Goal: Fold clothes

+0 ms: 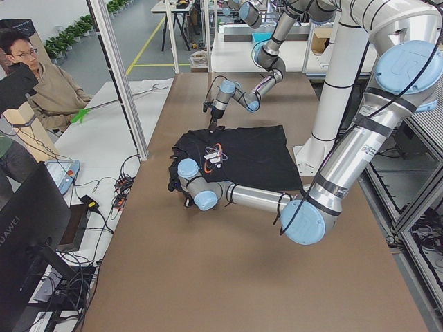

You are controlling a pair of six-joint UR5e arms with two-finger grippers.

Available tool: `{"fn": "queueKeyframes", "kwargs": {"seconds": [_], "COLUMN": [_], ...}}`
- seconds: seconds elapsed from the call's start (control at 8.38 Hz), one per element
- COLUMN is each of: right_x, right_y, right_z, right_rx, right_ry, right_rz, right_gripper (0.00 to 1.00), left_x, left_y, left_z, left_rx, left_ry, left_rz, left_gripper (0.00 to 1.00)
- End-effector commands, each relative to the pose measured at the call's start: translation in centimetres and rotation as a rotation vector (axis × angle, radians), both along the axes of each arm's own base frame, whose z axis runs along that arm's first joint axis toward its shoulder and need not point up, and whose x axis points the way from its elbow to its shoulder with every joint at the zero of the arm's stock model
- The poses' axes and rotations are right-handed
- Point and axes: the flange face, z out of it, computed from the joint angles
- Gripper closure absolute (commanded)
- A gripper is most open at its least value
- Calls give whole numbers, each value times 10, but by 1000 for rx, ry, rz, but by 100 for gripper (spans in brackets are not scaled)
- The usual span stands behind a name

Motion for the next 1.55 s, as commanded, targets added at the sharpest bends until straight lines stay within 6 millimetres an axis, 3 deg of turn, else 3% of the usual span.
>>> {"fn": "queueKeyframes", "kwargs": {"seconds": [0.0, 0.12, 0.24, 0.36, 0.6, 0.84, 1.07, 1.19, 1.31, 1.43], "right_x": [1, 2, 3, 1, 2, 2, 7, 11, 14, 15], "right_y": [1, 2, 5, 7, 8, 8, 12, 16, 18, 22], "right_z": [8, 12, 19, 23, 25, 28, 15, 4, 2, -6], "right_rx": [-3, -3, 3, 2, 0, -2, 13, 26, 28, -52], "right_ry": [4, 2, -5, -4, -1, 3, -19, -38, -44, -103], "right_rz": [-2, -1, -3, -7, -7, -8, -3, -1, 3, 59], "right_gripper": [6, 6, 6, 6, 6, 6, 6, 6, 6, 5], "left_x": [34, 82, 120, 149, 190, 206, 224, 224, 222, 208], "left_y": [32, 29, 12, 4, 2, 4, 1, -1, 2, 15], "left_z": [-72, -115, -164, -186, -199, -189, -193, -194, -201, -213], "left_rx": [-76, -102, -126, -147, -153, -155, -167, -155, -150, -126], "left_ry": [84, 72, 40, 34, 10, -14, -24, -28, -17, 18], "left_rz": [-72, -111, -157, -184, -223, -242, -245, -265, -281, -290], "left_gripper": [100, 100, 100, 100, 100, 100, 100, 1, 0, 0]}}
